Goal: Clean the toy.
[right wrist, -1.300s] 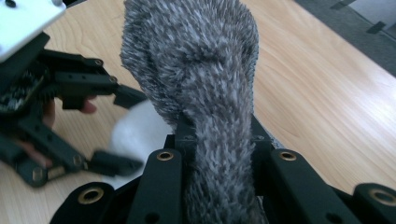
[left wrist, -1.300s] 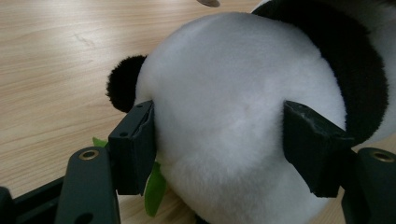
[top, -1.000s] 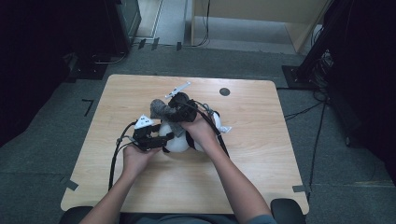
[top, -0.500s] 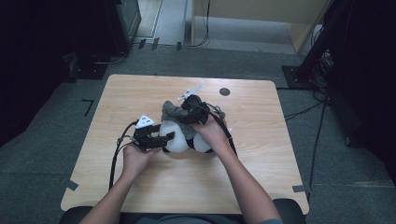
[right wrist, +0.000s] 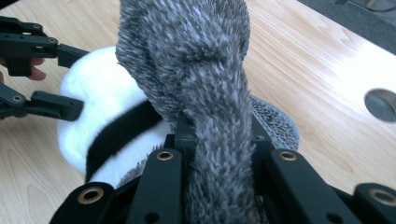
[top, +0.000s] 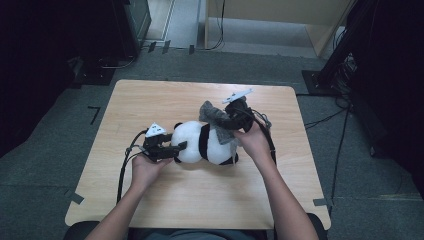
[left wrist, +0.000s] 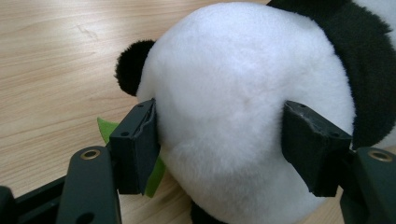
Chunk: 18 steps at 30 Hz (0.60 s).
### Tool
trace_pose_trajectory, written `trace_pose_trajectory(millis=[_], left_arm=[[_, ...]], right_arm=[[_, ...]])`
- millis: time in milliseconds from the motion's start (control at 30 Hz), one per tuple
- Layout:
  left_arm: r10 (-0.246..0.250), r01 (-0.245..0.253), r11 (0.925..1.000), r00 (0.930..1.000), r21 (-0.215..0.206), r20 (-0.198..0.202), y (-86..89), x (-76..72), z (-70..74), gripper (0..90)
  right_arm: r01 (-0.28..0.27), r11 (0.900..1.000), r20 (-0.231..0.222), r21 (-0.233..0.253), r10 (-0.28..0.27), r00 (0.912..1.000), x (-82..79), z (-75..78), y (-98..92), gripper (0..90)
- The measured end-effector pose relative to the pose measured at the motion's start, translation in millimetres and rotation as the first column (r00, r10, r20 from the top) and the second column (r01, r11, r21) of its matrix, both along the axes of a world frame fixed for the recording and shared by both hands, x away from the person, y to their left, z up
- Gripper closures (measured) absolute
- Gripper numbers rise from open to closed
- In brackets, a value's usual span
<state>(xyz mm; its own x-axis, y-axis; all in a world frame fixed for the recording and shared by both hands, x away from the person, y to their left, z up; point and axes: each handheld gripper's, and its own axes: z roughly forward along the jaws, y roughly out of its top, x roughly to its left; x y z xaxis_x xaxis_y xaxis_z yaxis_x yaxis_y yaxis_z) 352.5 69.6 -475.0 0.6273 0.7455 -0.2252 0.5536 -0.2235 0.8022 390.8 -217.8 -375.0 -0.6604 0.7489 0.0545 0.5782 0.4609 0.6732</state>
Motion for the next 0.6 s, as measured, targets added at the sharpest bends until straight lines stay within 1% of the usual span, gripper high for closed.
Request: trace_pose_trajectory(millis=[133,200,300,433,500,533,600], left_arm=[[0.001,-0.001,1.0000,1.0000,-0.002,-0.003,0.1,-0.1,0.0,31.5],[0.000,0.000,1.0000,1.0000,-0.003,-0.004,0.3,0.0,-0.2,31.6],[-0.007,0.007,0.9999,1.0000,-0.013,-0.003,0.5,-0.4,-0.6,33.1],[-0.015,0.015,0.9999,0.9999,-0.009,0.003,0.4,-1.5,-0.2,35.9],[-0.016,0.016,0.9998,0.9999,-0.014,0.000,0.6,-1.4,-0.4,36.2],[-0.018,0.018,0.9998,0.9998,-0.013,-0.001,0.9,-1.4,-0.4,36.5],[-0.022,0.022,0.9996,0.9997,-0.016,-0.002,1.4,-1.4,-0.6,36.8]], right_arm=[[0.037,0.999,0.007,0.017,-0.037,0.9993,-2.8,-1.4,-19.2,74.3],[0.059,0.998,0.015,0.015,-0.059,0.9982,-5.0,-2.3,-27.8,74.3],[0.090,0.996,0.013,0.009,-0.090,0.9958,-8.1,-6.3,-39.0,74.6],[0.101,0.992,0.016,0.070,-0.103,0.9946,-15.7,-16.1,-48.9,74.8],[0.118,0.989,0.014,0.088,-0.120,0.9927,-17.2,-21.5,-53.7,74.9],[0.126,0.988,0.011,0.088,-0.127,0.9919,-17.6,-23.2,-55.4,74.9],[0.138,0.985,-0.003,0.101,-0.139,0.9903,-18.9,-27.2,-59.0,75.0]])
